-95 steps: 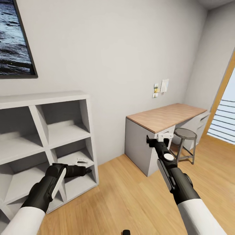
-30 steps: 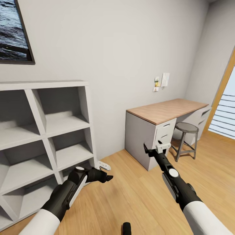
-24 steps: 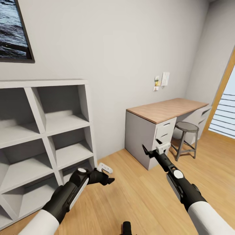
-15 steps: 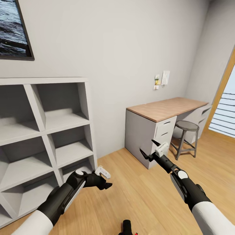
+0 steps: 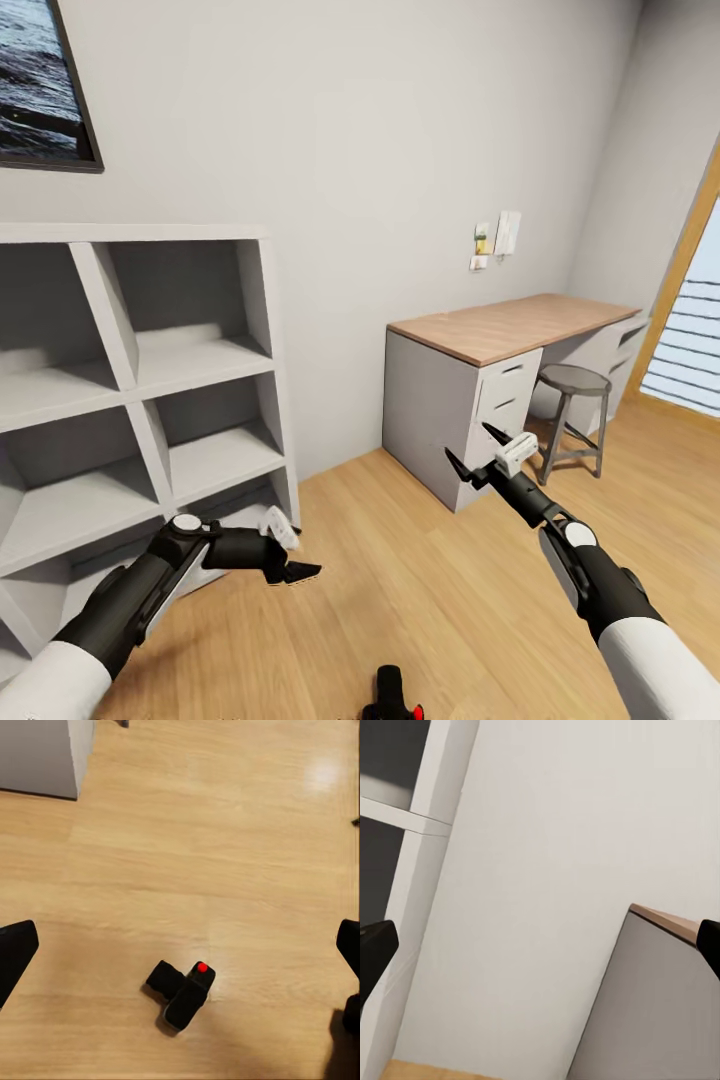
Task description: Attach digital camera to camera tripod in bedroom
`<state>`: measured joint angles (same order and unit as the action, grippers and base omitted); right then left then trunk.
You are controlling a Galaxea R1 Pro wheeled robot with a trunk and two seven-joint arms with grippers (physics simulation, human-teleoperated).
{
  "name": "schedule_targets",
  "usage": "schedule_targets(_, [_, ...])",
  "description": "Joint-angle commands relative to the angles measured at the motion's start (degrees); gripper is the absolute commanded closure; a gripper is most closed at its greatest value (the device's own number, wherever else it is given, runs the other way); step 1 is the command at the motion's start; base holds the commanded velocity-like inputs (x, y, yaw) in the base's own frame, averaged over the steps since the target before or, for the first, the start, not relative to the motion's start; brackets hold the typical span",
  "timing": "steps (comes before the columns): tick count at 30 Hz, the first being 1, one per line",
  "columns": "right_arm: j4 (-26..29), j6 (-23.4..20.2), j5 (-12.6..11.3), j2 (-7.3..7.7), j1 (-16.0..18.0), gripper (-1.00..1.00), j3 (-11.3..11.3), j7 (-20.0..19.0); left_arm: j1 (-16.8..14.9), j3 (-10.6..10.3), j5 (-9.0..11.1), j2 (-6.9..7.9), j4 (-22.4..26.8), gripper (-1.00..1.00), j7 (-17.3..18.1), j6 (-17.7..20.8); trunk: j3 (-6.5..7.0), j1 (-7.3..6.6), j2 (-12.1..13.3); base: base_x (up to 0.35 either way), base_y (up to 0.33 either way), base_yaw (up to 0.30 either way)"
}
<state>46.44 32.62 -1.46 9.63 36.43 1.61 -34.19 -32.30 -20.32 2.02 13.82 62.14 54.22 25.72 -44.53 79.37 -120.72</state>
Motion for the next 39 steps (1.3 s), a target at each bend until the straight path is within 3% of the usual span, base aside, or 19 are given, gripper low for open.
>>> schedule_targets(1, [-0.03,0.07,-0.18,-0.03,0.05,-1.00,0.21,-0.46,-0.06,1.13,0.23,-0.04,-0.07,-1.00,0.92,0.22,-0.24,0.22,-0.44,0.000,0.000,0.000])
schedule_targets(4, [-0.03,0.07,-0.20,-0.04,0.05,-1.00,0.31,-0.43,-0.07,4.68,0.25,-0.26,-0.72,-1.00,2.58,-0.30,-0.78,0.88,-1.65,0.000,0.000,0.000])
schedule_targets(6, [-0.03,0.07,-0.21,-0.04,0.05,-1.00,0.45,-0.38,-0.10,9.53,0.26,-0.34,-2.23,-1.00,3.60,-1.10,-1.14,1.32,-2.45,0.000,0.000,0.000])
schedule_targets(8, [-0.03,0.06,-0.31,-0.04,0.05,-1.00,0.55,-0.32,-0.11,12.06,0.26,-0.35,-2.92,-1.00,3.86,-2.13,-1.50,1.75,-3.25,0.000,0.000,0.000])
schedule_targets(9, [-0.03,0.06,-0.31,-0.04,0.05,-1.00,0.55,-0.32,-0.11,12.06,0.26,-0.35,-2.92,-1.00,3.86,-2.13,-1.68,1.97,-3.65,0.000,0.000,0.000])
schedule_targets(14, [-0.03,0.01,-2.10,-0.04,0.05,-1.00,0.95,0.98,-0.12,17.76,0.26,-0.43,-3.96,-1.00,4.15,-6.19,-2.58,3.07,-5.66,0.000,0.000,0.000])
schedule_targets(16, [-0.03,0.01,-2.83,-0.04,0.05,-1.00,1.14,1.47,-0.12,18.57,0.26,-0.49,-4.07,-1.00,4.18,-6.99,-2.94,3.51,-6.46,0.000,0.000,0.000])
schedule_targets(18, [-0.03,0.00,-5.70,-0.05,0.05,-1.00,1.85,3.10,-0.13,20.15,0.23,-0.89,-4.35,-1.00,4.15,-8.89,-3.30,3.95,-7.26,0.000,0.000,0.000])
schedule_targets(20, [-0.03,-0.01,-8.98,-0.05,0.05,-1.00,2.83,4.55,-0.13,20.93,0.14,-1.84,-4.92,-1.00,3.85,-9.97,-3.65,4.39,-8.06,0.000,0.000,0.000])
schedule_targets(25, [-0.03,-0.01,-13.57,-0.05,0.05,-1.00,4.81,5.80,-0.17,21.46,0.05,-2.92,-5.76,-1.00,2.94,-10.72,-4.55,5.49,-10.07,0.000,0.000,0.000])
schedule_targets(28, [-0.03,-0.01,-16.60,-0.05,0.05,-1.00,7.32,6.34,-0.28,21.64,-0.04,-3.99,-6.20,-1.00,2.40,-11.03,-5.09,6.15,-11.27,0.000,0.000,0.000])
schedule_targets(34, [-0.03,-0.06,-16.96,-0.11,0.05,-1.00,7.67,6.40,-0.30,21.10,-0.42,-5.71,-6.27,-1.00,2.33,-11.17,-6.17,7.47,-13.68,0.000,0.000,0.000])
schedule_targets(39, [-0.03,-0.08,-17.05,-0.18,0.05,-1.00,7.76,6.40,-0.30,19.58,-1.32,-6.32,-6.46,-1.00,2.21,-11.20,-7.07,8.56,-15.68,0.000,0.000,0.000])
